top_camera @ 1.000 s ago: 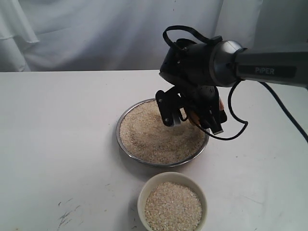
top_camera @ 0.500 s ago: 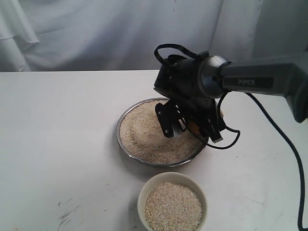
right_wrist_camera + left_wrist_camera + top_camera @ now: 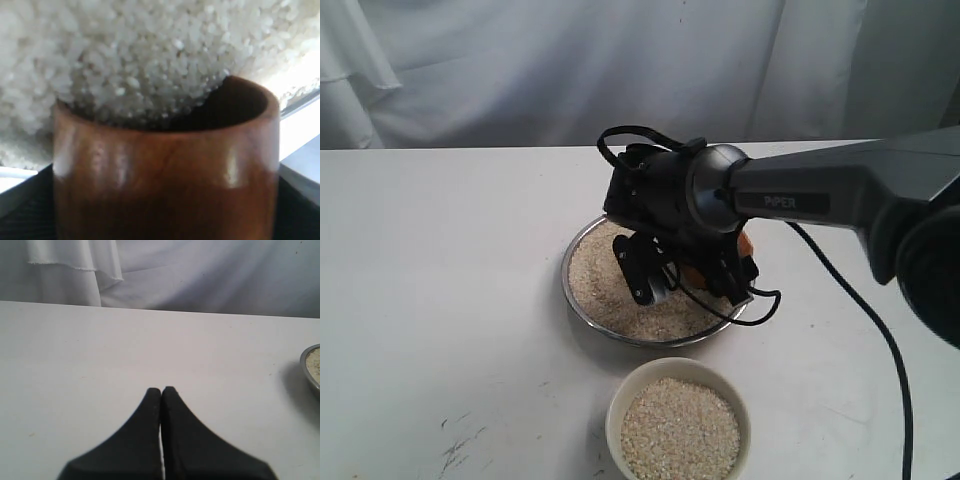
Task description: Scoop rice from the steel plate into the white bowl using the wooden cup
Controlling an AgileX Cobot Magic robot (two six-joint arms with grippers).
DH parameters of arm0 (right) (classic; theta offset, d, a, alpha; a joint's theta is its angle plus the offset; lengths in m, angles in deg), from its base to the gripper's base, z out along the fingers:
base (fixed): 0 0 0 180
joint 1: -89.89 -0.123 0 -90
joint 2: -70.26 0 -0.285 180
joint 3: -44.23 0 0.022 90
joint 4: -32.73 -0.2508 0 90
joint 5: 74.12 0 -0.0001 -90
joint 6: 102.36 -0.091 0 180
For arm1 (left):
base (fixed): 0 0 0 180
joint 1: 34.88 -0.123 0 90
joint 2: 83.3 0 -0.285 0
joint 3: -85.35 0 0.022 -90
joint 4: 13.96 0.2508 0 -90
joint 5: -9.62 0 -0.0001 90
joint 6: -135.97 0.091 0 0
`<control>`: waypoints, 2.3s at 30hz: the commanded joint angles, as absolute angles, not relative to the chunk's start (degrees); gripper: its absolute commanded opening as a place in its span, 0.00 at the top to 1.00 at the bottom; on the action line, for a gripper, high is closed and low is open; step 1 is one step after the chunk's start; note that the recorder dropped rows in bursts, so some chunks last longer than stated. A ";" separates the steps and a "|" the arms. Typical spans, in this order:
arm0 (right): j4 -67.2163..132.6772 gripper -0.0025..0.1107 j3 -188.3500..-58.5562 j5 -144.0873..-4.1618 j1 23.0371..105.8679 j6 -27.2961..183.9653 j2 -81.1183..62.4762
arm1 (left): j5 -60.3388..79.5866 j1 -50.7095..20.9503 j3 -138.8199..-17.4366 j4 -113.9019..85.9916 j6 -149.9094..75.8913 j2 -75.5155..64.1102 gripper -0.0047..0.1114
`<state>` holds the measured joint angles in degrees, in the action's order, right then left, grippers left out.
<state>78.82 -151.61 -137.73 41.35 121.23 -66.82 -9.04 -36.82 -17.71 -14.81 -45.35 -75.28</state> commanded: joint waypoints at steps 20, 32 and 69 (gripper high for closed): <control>77.11 0.98 -153.16 -132.83 39.11 119.28 -67.10 | -8.64 -36.67 -17.44 -14.75 -45.38 -75.52 0.96; 73.51 0.98 -153.16 -129.21 41.58 117.74 -67.10 | -8.64 -36.67 -17.44 -14.75 -45.38 -75.52 0.96; 45.22 0.98 -155.83 -115.33 51.68 125.35 -66.72 | -8.64 -36.67 -17.44 -14.75 -45.38 -75.52 0.96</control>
<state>47.23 -155.58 -117.62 51.45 124.32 -67.00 -9.04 -36.82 -17.71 -14.81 -45.35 -75.28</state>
